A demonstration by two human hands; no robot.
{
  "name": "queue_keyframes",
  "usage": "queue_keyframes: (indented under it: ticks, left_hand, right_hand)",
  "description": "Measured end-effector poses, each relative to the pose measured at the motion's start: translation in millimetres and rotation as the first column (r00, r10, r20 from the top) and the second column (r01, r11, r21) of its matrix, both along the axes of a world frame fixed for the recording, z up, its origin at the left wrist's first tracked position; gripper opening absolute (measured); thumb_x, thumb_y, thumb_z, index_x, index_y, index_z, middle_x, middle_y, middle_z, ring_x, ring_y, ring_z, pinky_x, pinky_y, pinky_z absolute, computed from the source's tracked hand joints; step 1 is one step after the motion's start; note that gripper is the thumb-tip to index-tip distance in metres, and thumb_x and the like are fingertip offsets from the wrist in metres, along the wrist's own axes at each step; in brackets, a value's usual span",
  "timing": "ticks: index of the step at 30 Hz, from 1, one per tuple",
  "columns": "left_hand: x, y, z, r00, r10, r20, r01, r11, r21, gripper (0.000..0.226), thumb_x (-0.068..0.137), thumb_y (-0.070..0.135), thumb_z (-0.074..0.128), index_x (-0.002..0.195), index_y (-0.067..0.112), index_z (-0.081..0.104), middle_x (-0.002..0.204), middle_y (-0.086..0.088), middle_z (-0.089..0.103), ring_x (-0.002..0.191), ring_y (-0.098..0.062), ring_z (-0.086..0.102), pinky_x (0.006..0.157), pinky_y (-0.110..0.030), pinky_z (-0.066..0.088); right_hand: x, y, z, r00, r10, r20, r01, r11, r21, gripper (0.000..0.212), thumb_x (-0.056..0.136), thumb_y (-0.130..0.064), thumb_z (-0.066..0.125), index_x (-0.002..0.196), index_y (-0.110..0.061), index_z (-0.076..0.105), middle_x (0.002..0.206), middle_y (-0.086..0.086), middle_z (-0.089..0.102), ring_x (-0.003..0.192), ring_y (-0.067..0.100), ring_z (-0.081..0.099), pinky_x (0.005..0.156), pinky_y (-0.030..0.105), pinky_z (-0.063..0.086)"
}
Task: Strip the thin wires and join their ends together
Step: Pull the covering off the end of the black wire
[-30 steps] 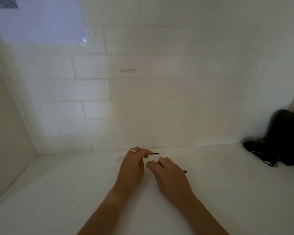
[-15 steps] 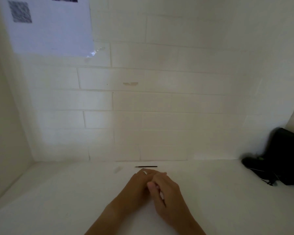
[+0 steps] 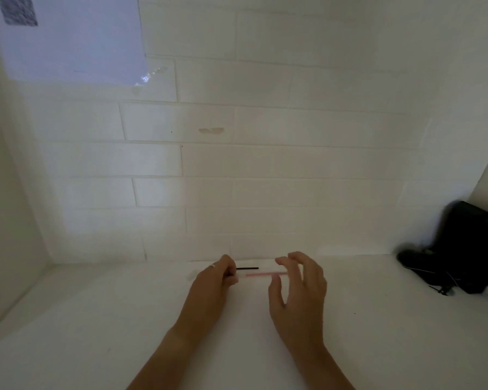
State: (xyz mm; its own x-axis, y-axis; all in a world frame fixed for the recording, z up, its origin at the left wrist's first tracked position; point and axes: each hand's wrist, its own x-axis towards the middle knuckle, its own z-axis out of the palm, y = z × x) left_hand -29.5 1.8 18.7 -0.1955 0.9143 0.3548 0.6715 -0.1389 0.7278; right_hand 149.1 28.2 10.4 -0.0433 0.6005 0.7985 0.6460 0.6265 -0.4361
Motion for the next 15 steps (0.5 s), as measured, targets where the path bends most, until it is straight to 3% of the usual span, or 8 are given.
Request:
queue_keyframes:
  ticks: [3,6,9,12,14,15]
  left_hand:
    - [3.3,-1.2,-0.5,0.995,-0.053,-0.086,0.059,0.996,0.069,0.020,0.091,0.008,0.064,0.083,0.025,0.056,0.074,0.013,0.062,0.073,-0.005,0.058,0.069,-0.022,0.046]
    - [5.6,-1.6,-0.1,0.998,-0.070,0.006,0.069,0.992,0.107,0.017,0.089,0.007,0.068,0.085,0.023,0.063,0.078,0.009,0.069,0.080,-0.011,0.065,0.073,-0.021,0.051]
    - [6.2,-2.2,1.1,0.987,-0.103,0.126,0.082,0.984,0.161,0.017,0.090,0.000,0.067,0.086,0.016,0.067,0.075,0.004,0.073,0.075,-0.014,0.071,0.071,-0.019,0.055]
    - [5.3,-1.3,0.3,0.972,-0.146,0.181,0.115,0.978,0.174,0.021,0.093,-0.007,0.059,0.089,0.011,0.070,0.077,-0.001,0.075,0.073,-0.015,0.071,0.070,-0.017,0.055]
    - [4.3,0.7,-3.3,0.983,-0.137,0.124,0.119,0.982,0.144,0.023,0.095,-0.004,0.056,0.090,0.014,0.069,0.077,0.002,0.072,0.072,-0.012,0.067,0.068,-0.018,0.053]
    - [4.0,1.8,-6.0,0.990,-0.130,0.061,0.122,0.985,0.119,0.023,0.097,-0.001,0.054,0.088,0.018,0.066,0.076,0.005,0.068,0.071,-0.010,0.063,0.067,-0.018,0.050]
  right_hand:
    - [-7.8,-0.6,-4.4,0.966,0.001,0.259,-0.017,0.998,0.059,0.028,0.088,-0.018,0.062,0.115,-0.019,0.068,0.128,0.003,0.062,0.125,0.021,0.055,0.113,0.051,0.032]
    - [-13.0,4.4,-21.5,0.903,0.058,0.426,-0.057,0.998,-0.016,0.029,0.096,-0.030,0.049,0.120,-0.025,0.064,0.114,-0.007,0.068,0.108,0.015,0.064,0.111,0.047,0.033]
    - [-12.4,12.7,-29.5,0.865,0.071,0.496,-0.061,0.997,-0.037,0.025,0.095,-0.025,0.053,0.118,-0.027,0.062,0.093,-0.010,0.063,0.085,0.013,0.061,0.087,0.031,0.045]
    - [-12.8,11.4,-23.0,0.879,-0.011,0.477,-0.002,1.000,0.027,0.020,0.087,-0.014,0.060,0.102,-0.025,0.064,0.080,-0.008,0.055,0.074,0.015,0.052,0.069,0.027,0.037]
    - [-12.8,9.5,-20.7,0.878,-0.054,0.475,0.022,0.997,0.074,0.013,0.095,-0.018,0.052,0.091,-0.025,0.062,0.075,-0.008,0.052,0.070,0.017,0.050,0.065,0.029,0.035]
    - [-13.0,8.7,-20.1,0.881,-0.061,0.470,0.029,0.997,0.076,0.019,0.099,-0.023,0.046,0.087,-0.025,0.061,0.073,-0.008,0.051,0.068,0.016,0.049,0.064,0.029,0.036]
